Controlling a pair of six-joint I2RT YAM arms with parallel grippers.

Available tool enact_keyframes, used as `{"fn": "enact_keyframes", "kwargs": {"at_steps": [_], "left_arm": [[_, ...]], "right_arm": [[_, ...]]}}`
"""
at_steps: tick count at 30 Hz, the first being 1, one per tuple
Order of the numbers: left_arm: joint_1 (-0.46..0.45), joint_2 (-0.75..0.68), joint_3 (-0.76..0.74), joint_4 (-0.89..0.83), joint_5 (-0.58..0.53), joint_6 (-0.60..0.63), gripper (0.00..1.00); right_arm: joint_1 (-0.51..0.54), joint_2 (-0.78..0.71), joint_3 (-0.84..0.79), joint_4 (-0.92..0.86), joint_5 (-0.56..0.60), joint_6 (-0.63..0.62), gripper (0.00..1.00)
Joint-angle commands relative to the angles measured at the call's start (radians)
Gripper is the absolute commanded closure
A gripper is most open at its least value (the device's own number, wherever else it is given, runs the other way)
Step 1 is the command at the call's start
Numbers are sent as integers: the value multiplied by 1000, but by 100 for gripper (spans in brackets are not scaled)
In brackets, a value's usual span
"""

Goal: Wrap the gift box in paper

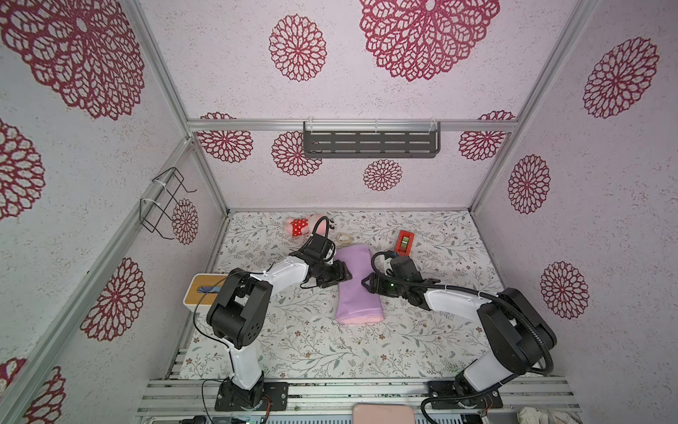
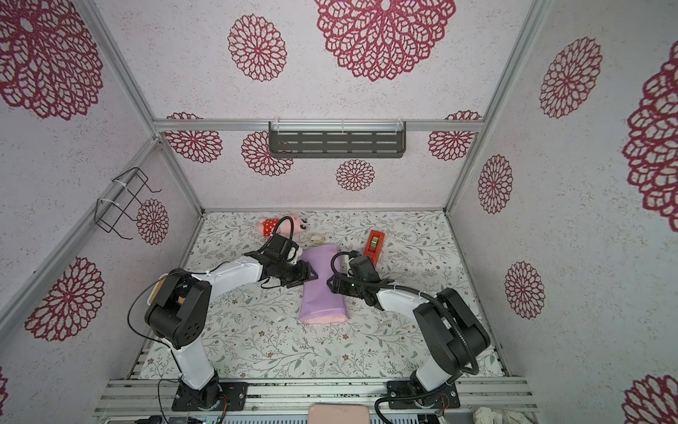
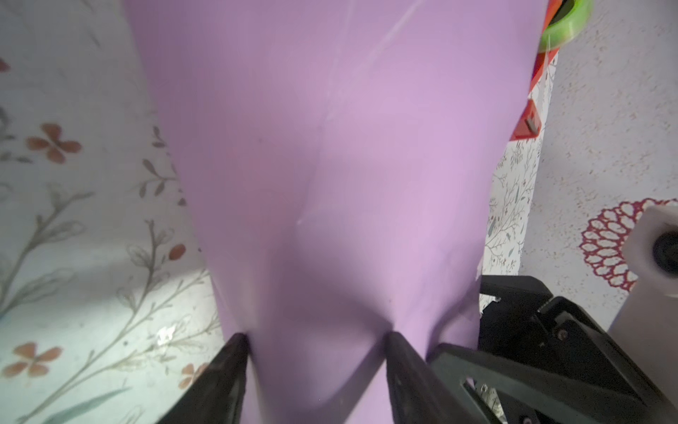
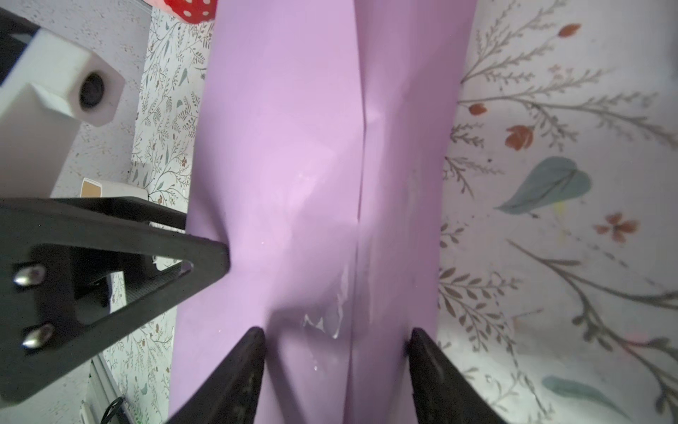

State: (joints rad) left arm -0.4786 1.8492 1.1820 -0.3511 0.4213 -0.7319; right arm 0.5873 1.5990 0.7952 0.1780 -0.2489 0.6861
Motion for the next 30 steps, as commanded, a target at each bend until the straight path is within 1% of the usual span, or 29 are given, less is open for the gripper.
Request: {"fn": "enact_keyframes", "kwargs": {"at_steps": [1, 4, 6, 7, 10, 12, 14, 16, 21, 25, 30], "left_arm": [[22, -15, 3, 5, -3, 15, 29], [24, -117, -74, 34, -22, 12, 16], [24, -203, -155, 85, 5, -4, 9], [23, -247, -205, 122, 20, -18, 7], [15, -342, -317, 197, 39, -43, 4], [11, -366, -345, 209, 36, -44, 4], [-13, -414, -399, 221, 18, -26, 5], [-39, -430, -426, 221, -2, -1, 7], [-88, -427, -453, 208, -48, 45, 11], [-122, -398, -455, 213, -69, 85, 18], [-153, -370, -443, 200, -102, 116, 21]], "right_arm": [[-23, -16, 37, -49, 10, -66, 27], [-27, -90, 21, -133, 31, -134, 11], [-25, -149, -14, -167, 15, -151, 3], [-18, -177, -35, -174, 13, -151, 1], [5, -237, -94, -174, 7, -145, 1], [13, -252, -108, -172, 6, -142, 1], [27, -269, -132, -165, 8, -137, 1], [36, -276, -148, -155, 10, -130, 1], [53, -265, -172, -123, 14, -118, 2], [71, -225, -160, -129, 42, -140, 8], [78, -193, -169, -127, 74, -165, 14]]}}
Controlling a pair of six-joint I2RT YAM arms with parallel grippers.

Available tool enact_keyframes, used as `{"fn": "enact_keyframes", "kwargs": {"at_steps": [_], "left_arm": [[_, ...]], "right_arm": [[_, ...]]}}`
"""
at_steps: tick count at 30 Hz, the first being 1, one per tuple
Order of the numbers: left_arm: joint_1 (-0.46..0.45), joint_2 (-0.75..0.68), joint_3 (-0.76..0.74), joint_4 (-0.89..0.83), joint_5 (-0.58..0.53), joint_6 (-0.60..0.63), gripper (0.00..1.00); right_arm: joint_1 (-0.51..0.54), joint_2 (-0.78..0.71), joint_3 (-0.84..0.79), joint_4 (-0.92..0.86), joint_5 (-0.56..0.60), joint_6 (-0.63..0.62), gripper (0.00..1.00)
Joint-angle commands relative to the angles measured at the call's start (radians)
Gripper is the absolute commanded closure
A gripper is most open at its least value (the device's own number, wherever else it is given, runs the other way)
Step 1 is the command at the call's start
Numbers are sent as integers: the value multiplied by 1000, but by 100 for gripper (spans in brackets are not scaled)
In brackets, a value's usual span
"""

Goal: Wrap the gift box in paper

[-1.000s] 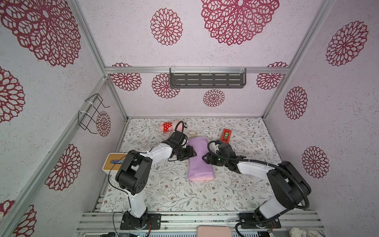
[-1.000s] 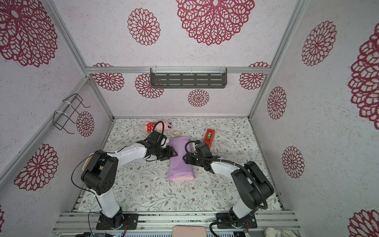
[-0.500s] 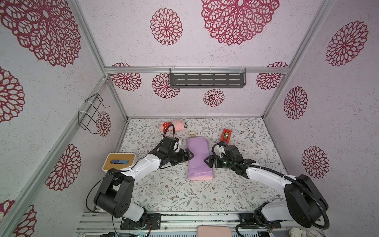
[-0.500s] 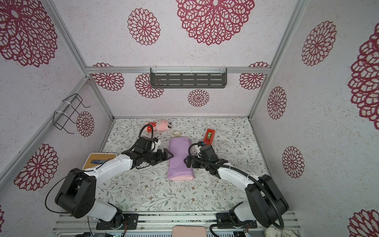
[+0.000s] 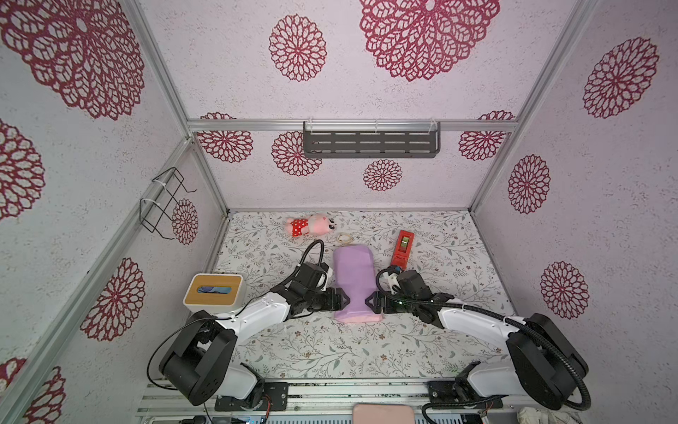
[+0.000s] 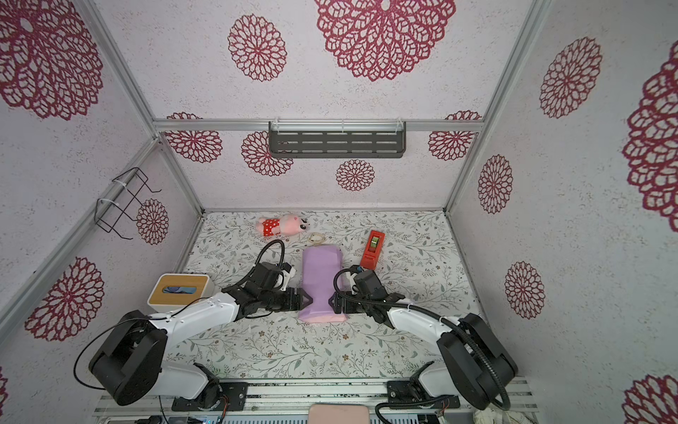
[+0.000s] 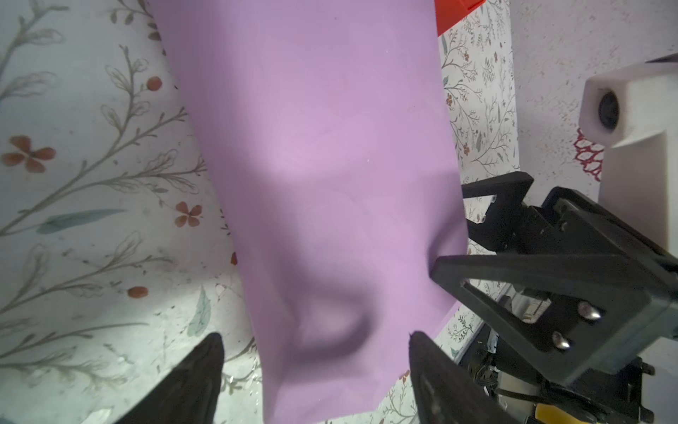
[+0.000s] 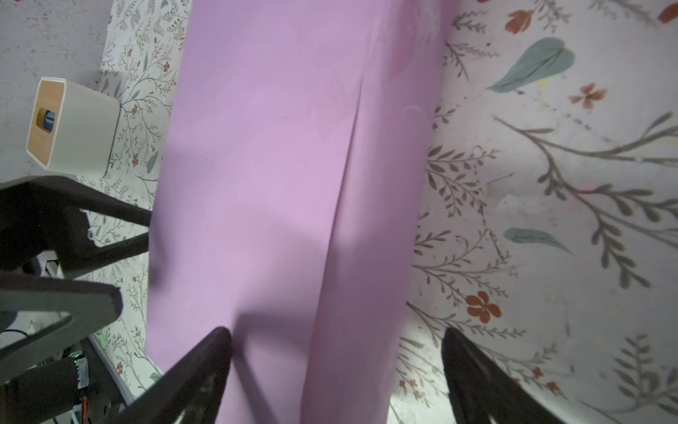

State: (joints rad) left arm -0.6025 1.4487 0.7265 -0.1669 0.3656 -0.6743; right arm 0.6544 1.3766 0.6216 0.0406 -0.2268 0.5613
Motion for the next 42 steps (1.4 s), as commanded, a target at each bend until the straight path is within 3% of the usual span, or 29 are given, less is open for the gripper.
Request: {"fn": "enact_keyframes", "kwargs": {"at_steps": [1, 20, 27, 42], "left_arm": [[-37, 39, 15, 14, -55, 65, 22], [-128, 157, 46, 39, -303, 84, 33], [-140, 118, 16, 51, -390, 53, 30], [-164, 165, -7, 120, -443, -7, 36]], "right_arm": [[11, 33, 3, 10, 58, -44, 15], [40, 93, -6, 98, 182, -86, 28], [44, 101, -5, 92, 214, -103, 31], [68, 137, -30, 162, 282, -165, 39]]}}
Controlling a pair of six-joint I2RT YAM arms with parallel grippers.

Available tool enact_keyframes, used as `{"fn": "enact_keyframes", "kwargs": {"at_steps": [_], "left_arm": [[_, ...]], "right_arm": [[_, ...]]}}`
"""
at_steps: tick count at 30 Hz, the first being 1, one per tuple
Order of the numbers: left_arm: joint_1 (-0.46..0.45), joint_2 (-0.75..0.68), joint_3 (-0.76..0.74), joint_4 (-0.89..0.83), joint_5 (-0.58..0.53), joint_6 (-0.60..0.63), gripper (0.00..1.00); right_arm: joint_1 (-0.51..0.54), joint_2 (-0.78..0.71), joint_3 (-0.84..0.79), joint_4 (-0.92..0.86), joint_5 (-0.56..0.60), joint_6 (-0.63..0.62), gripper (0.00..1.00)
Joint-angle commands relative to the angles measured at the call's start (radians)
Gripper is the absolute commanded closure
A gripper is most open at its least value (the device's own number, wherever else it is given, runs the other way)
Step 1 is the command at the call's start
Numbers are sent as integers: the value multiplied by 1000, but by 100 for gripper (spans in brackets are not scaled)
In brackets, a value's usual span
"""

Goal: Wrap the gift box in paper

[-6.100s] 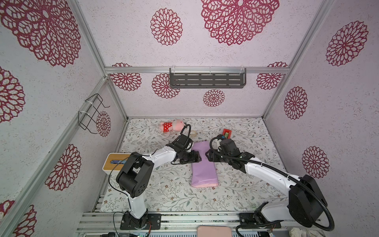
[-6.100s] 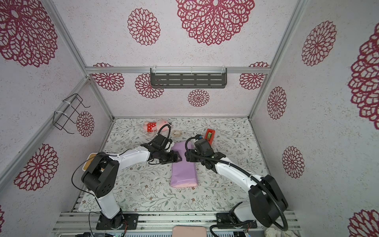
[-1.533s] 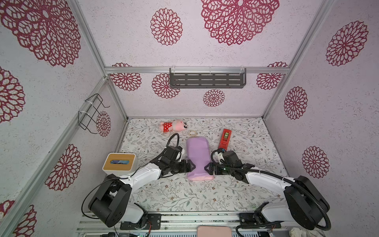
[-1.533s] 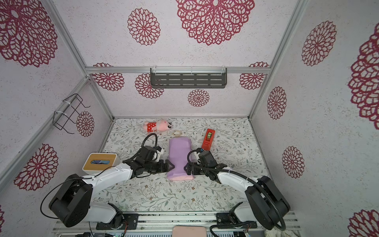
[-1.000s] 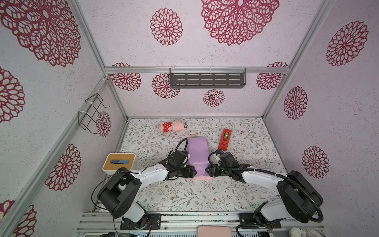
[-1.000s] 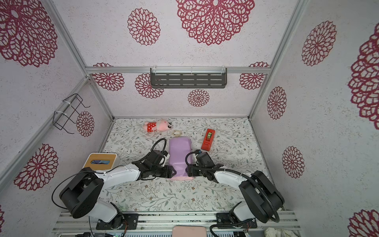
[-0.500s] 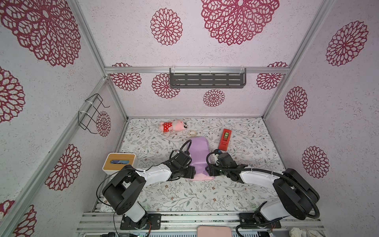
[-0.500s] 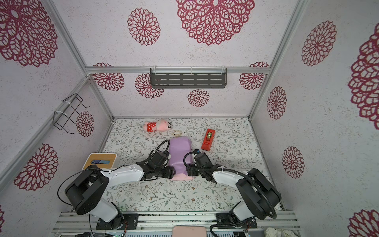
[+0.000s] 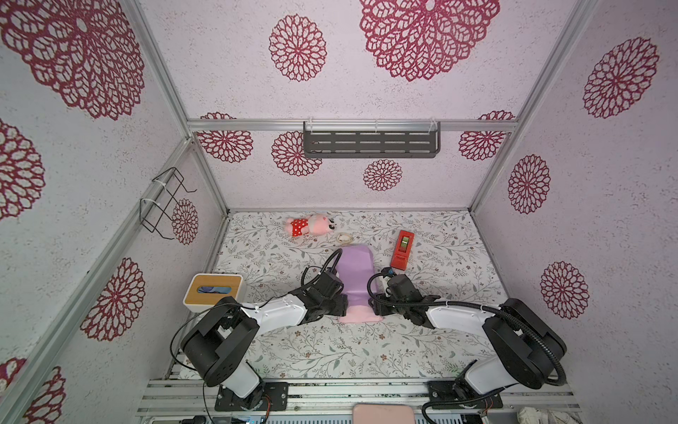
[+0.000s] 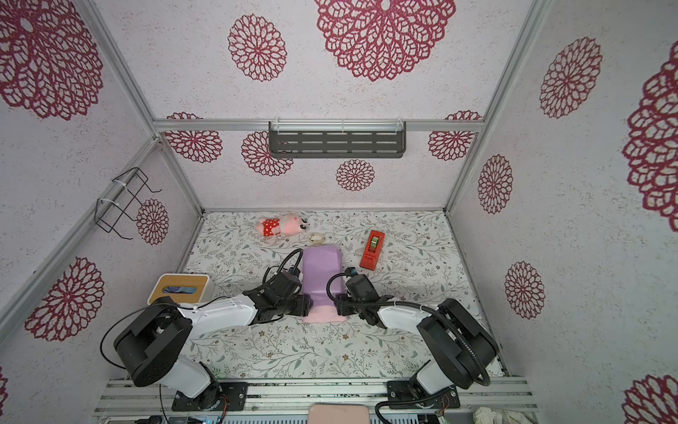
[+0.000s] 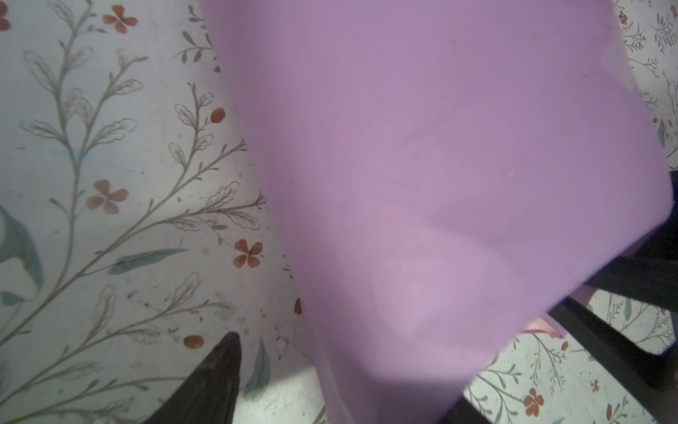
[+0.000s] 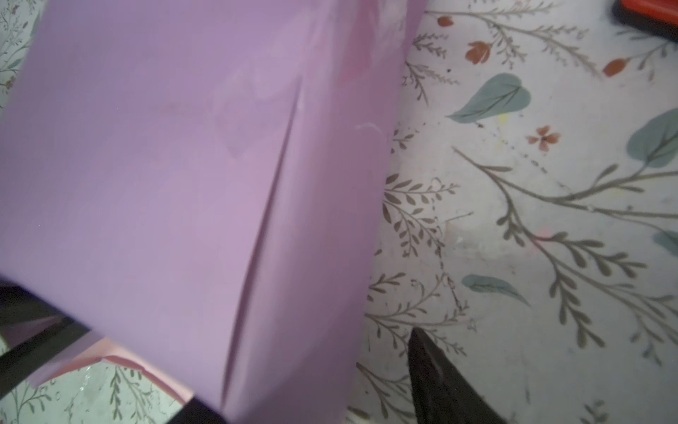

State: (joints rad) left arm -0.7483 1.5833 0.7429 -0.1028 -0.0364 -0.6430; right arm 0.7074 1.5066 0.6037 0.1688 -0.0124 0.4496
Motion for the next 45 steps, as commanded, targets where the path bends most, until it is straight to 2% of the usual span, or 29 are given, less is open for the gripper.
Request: {"fn": "enact_keyframes", "kwargs": {"at_steps": [1, 6, 15, 23, 30, 34, 39, 45], "left_arm": [[-26, 38, -25, 71, -60, -57, 40], [-46, 66, -31, 90, -85, -86, 48], [-54, 54, -39, 89, -117, -127, 49], [-57, 32, -58, 146, -71, -165, 35], [-59, -19, -74, 172, -47, -107, 20], [-56, -18, -49, 163, -54, -78, 14], [-52, 6, -23, 153, -73, -76, 12], [-43, 40, 2, 91, -130, -78, 20]], "right_arm": [[20, 14, -13, 44, 86, -67, 40], [43, 23, -16, 57, 131, -86, 43], [67, 9, -28, 89, 157, -12, 50], [90, 21, -38, 126, 179, 55, 53], [90, 27, -33, 119, 178, 49, 54], [91, 25, -32, 114, 180, 46, 54], [92, 19, -31, 108, 184, 43, 55], [90, 20, -27, 103, 186, 39, 55]]}}
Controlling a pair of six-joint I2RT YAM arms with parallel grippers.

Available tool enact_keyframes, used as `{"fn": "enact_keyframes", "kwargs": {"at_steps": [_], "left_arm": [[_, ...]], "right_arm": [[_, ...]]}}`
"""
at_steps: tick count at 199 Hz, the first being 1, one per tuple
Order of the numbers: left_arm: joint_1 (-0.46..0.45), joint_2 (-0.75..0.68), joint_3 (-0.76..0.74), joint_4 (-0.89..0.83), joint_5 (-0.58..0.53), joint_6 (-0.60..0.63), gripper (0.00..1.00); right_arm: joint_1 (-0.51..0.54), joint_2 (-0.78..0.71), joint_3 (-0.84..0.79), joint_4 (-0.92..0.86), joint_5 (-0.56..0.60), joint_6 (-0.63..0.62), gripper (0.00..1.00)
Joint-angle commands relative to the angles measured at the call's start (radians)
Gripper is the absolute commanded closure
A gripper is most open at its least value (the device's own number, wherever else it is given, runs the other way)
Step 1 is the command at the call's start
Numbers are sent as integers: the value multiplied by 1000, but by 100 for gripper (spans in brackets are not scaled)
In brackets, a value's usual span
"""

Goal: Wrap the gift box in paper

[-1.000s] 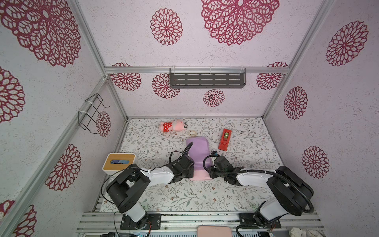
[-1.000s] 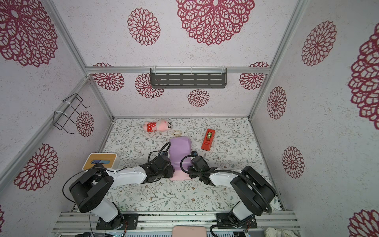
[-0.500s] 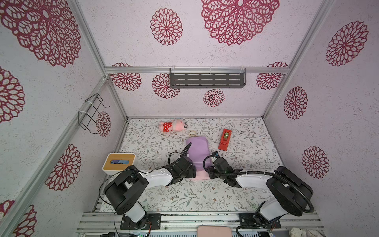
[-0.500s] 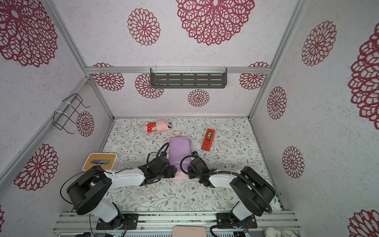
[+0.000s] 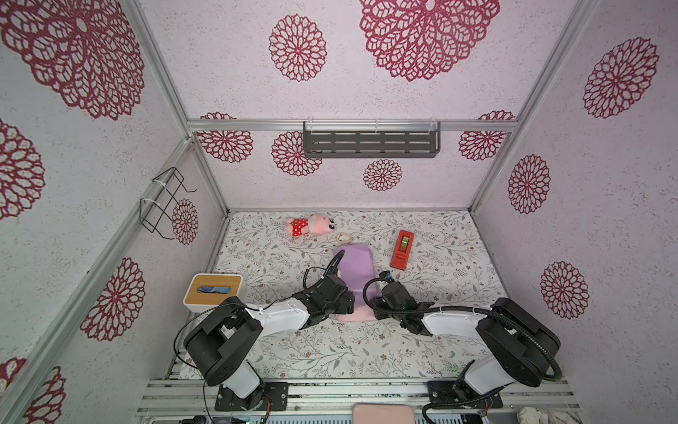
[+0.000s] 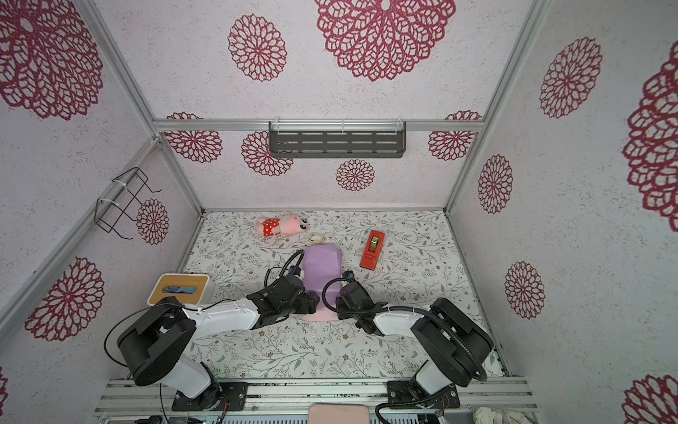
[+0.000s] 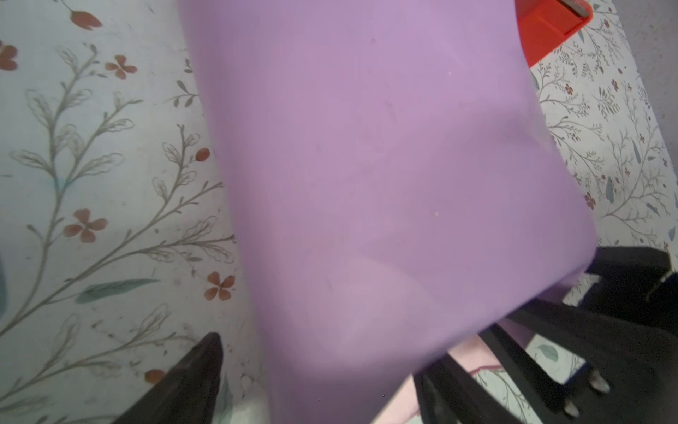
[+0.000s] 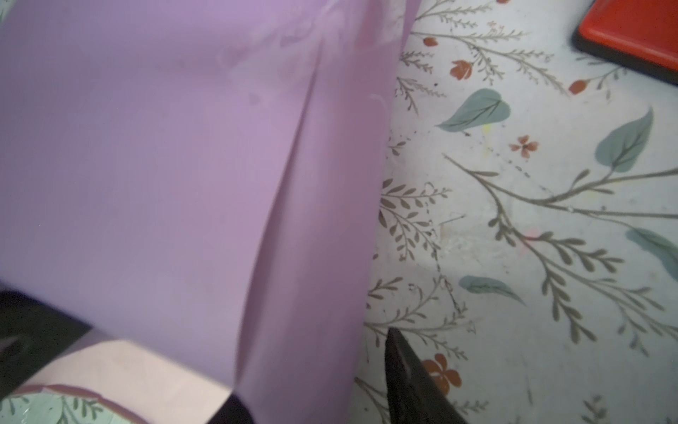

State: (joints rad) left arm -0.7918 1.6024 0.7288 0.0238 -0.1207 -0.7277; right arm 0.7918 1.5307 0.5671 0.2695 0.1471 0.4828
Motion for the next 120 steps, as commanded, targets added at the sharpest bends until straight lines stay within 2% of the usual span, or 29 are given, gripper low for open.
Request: {"fn": "enact_keyframes", "kwargs": {"at_steps": [1, 31, 120], "left_arm": [[0, 24, 15, -39, -54, 8, 20], [0, 30, 6, -51, -89, 17, 24], [-4, 24, -34, -45, -102, -8, 37]], "right_arm": [[7, -3, 11, 1, 27, 6, 55], [7, -4, 13, -2, 29, 5, 56], [7, 8, 27, -11, 36, 22, 58]]}}
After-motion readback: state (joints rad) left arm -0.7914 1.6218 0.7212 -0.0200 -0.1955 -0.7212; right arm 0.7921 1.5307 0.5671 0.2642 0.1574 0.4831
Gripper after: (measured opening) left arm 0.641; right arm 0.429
